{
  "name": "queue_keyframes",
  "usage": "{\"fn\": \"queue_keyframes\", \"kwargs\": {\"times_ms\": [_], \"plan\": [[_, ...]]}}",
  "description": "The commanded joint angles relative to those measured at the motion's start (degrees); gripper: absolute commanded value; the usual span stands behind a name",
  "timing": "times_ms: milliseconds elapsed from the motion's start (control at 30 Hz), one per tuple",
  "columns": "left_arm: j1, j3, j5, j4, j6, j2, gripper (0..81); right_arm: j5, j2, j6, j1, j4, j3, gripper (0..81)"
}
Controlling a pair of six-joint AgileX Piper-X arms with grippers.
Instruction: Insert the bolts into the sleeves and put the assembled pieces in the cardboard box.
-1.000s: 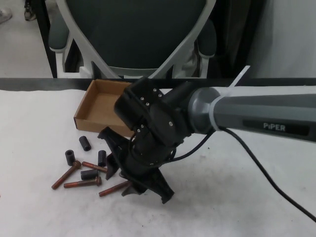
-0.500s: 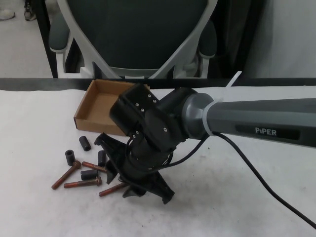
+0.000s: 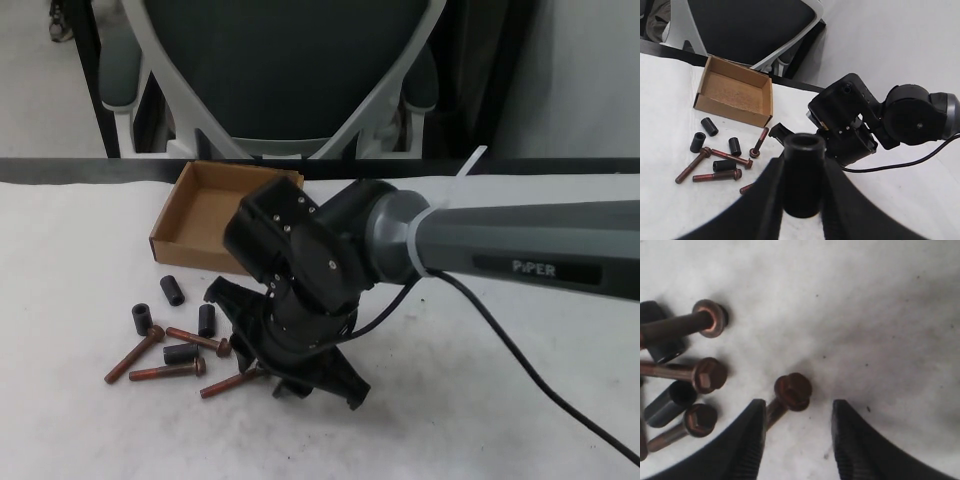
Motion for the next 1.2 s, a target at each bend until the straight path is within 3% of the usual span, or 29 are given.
{"fn": "queue_keyframes", "kwargs": {"times_ms": [0,233,500,833,1167], "plan": [[-0.1,-0.1,-1.3,-1.1,-0.2,0.2,0.8,0.4,1.0,2.6,0.4,-0.1,-0.5,40.2],[-0.1,-0.1,-1.8,-1.1,-0.2,0.2,0.8,1.7,2.3,3.8,1.2,-3.4,-0.5,40.2],[-0.1,-0.1,-1.8,-1.1,-0.2,0.2,0.8,1.4,3.9,4.2,2.0,-6.8,-1.8,30.8],[-0.1,-0.1,-1.8,-1.1,-0.2,0.2,0.8,0.5,3.9,4.0,3.0,0.2,-1.7,30.7],[-0.1,-0.1,-1.8,-1.1,-0.2,0.2,0.8,5.5,3.9,4.1,3.0,2.7,-1.7,30.7]]}}
